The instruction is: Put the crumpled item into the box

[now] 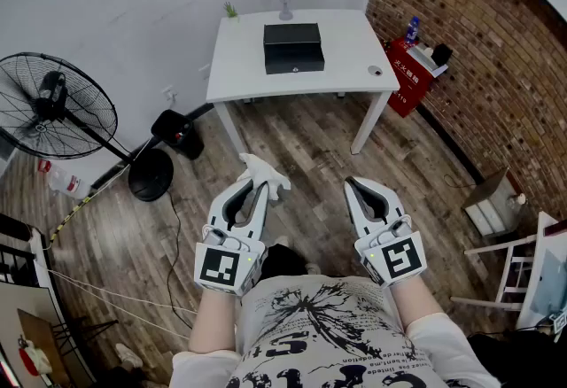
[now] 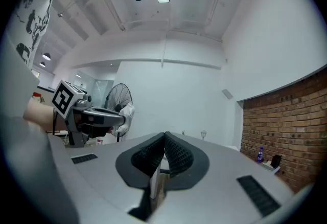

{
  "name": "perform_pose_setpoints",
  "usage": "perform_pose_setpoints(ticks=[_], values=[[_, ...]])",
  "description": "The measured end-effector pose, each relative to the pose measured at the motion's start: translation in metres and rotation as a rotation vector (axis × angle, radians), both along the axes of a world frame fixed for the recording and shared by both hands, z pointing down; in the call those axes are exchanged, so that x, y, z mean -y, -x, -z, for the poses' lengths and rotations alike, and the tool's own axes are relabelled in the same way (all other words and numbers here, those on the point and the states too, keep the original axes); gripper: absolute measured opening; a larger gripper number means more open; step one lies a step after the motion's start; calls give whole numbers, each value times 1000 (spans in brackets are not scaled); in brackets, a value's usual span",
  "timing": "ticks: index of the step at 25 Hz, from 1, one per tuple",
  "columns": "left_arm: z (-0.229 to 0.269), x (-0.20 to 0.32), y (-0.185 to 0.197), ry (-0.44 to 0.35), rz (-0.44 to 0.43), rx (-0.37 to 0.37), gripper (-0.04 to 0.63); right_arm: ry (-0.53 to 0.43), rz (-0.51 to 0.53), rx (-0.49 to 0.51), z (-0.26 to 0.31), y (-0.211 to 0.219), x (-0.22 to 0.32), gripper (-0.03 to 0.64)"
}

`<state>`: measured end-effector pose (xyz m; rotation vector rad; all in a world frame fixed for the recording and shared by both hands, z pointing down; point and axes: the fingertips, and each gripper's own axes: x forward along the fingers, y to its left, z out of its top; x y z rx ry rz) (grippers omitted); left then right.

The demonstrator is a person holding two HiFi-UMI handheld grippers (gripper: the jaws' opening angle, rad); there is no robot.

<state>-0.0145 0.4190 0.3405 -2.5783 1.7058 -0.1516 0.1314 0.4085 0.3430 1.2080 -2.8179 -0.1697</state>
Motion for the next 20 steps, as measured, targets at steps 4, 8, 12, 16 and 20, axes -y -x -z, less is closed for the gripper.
perform_pose_setpoints(ticks=[4,8,12,16,20], values=[[-2,7,-4,10,-2,3,66,7,-2,6,-3,-4,7,14],[-3,14,-10,-9,-15,-38,66,24,-7,4,-10,-9,13,14],[-8,26,-18,-10,-32,-31,66,49,-37,33,-15,-19,27,14],[-13,38,-23,0,-29,-36,66,82,-55,45,-23,-30,41,14],[-13,63,-24,-6,-36,-31,66,108,-58,44,-31,-30,68,15]])
